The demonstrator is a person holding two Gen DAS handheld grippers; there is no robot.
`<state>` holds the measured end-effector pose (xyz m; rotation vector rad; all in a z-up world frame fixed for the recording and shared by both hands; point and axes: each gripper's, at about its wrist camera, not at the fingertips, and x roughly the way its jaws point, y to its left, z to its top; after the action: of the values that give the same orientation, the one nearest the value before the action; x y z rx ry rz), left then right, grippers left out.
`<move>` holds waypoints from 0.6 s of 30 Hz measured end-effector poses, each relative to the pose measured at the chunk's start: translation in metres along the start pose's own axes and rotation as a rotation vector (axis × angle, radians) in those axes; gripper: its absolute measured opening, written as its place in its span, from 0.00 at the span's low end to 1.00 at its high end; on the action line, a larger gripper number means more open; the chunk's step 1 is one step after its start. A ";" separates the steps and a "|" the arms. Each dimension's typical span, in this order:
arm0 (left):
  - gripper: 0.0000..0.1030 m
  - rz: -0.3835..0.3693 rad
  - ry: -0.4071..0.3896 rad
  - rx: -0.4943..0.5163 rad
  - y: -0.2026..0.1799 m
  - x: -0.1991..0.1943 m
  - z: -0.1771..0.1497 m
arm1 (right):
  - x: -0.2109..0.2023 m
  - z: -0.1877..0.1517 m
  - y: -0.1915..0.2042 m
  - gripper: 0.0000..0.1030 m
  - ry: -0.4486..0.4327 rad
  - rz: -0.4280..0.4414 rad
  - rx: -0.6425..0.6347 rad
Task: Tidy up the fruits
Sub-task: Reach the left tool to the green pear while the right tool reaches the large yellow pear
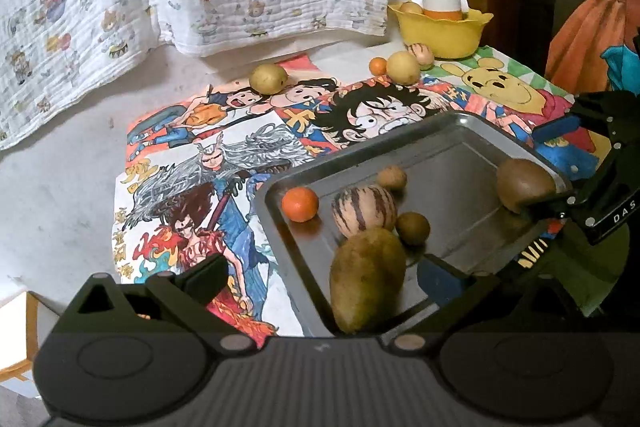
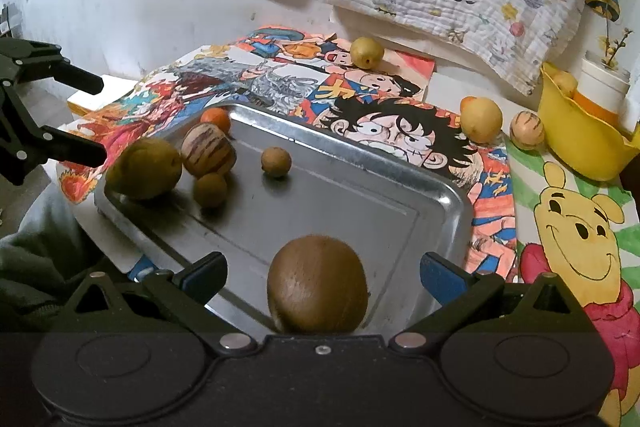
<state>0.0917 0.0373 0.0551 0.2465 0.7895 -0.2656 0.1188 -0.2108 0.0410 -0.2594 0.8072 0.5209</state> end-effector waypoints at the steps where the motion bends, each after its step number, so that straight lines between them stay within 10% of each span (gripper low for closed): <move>1: 1.00 0.000 0.000 -0.001 0.002 0.002 0.002 | 0.001 0.002 -0.001 0.99 -0.002 0.002 0.003; 18: 1.00 0.017 -0.066 -0.098 0.034 0.056 0.064 | 0.027 0.027 -0.039 0.99 -0.065 0.003 0.072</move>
<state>0.1824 0.0408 0.0621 0.1512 0.7332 -0.2173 0.1721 -0.2229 0.0400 -0.1745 0.7614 0.5000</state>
